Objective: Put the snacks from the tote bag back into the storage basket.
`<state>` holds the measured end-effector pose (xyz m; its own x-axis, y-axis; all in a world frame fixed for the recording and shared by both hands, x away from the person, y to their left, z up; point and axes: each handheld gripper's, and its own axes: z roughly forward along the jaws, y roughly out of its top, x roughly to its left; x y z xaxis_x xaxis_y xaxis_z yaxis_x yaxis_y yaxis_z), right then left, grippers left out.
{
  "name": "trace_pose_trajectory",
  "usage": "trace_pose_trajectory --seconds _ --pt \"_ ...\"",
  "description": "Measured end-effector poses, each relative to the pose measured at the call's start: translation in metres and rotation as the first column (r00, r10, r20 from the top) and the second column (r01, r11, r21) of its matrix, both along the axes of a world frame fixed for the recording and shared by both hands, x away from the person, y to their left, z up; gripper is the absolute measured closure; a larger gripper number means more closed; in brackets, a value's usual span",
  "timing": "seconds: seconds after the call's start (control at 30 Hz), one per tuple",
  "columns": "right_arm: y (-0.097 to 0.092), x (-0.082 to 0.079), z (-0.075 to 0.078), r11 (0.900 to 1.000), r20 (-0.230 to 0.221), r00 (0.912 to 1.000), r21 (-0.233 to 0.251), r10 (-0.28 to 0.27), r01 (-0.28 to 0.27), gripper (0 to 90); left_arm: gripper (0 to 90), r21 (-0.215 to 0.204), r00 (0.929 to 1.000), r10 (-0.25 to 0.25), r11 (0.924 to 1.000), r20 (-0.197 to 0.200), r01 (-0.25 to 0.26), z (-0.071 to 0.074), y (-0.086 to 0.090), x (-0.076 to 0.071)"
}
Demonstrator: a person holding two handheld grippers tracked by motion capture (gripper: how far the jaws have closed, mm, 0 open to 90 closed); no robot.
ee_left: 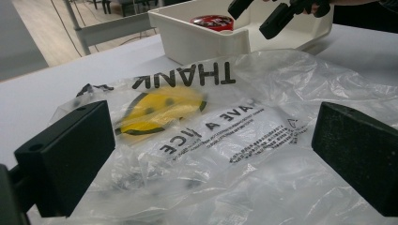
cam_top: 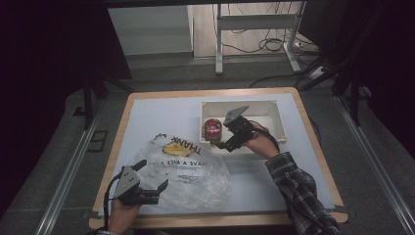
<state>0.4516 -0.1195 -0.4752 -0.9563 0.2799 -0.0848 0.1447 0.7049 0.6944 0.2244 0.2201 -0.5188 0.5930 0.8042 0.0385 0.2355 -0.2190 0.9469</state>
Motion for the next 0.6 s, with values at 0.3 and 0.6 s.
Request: trace_pose_trajectory --seconds 0.3,0.6 --pt "-0.0043 -0.0047 -0.0013 0.9998 0.009 0.9999 0.017 -0.012 0.012 6.3 0.0 0.000 1.0000 0.000 1.0000 -0.001 0.000 -0.0001 -0.0003 0.0001" --pt "-0.0039 -0.0098 -0.0017 0.9993 0.003 0.9998 0.031 -0.021 0.021 6.4 0.0 -0.001 1.0000 -0.004 1.0000 -0.002 0.004 0.0000 0.0004 0.0001"
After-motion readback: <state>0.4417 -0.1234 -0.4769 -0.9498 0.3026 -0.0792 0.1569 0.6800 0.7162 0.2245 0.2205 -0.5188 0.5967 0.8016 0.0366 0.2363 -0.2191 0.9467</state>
